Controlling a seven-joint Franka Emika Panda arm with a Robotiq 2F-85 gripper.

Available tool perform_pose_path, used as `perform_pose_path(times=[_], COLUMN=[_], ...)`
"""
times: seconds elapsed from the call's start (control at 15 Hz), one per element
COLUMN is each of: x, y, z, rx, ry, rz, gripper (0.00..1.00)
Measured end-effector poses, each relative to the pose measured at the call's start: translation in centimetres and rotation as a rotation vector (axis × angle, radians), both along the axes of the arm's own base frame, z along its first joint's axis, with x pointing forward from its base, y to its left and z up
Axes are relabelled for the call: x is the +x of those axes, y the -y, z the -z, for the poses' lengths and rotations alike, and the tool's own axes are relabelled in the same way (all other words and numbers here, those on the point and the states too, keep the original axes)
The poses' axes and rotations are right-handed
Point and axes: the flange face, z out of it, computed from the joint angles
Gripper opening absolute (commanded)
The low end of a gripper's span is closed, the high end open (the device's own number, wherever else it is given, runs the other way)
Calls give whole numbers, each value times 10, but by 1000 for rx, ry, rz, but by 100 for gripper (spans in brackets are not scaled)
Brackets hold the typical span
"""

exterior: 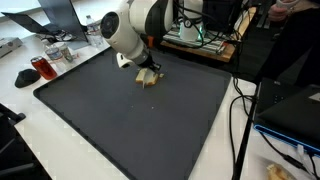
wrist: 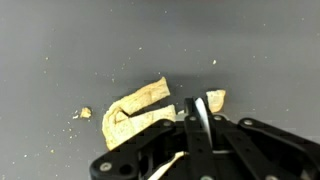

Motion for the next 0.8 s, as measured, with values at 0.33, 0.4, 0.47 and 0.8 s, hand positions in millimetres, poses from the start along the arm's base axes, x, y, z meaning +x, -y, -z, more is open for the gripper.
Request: perform_pose_path(times=[0.33,0.4,0.47,0.8], x=[22,25,28,39], y=[0,0,0,-2], z=[-3,-4,-4,-5], rx=[2,2,3,4], ry=[37,41,46,62], rz=[1,1,1,-1], gripper=[1,1,1,1])
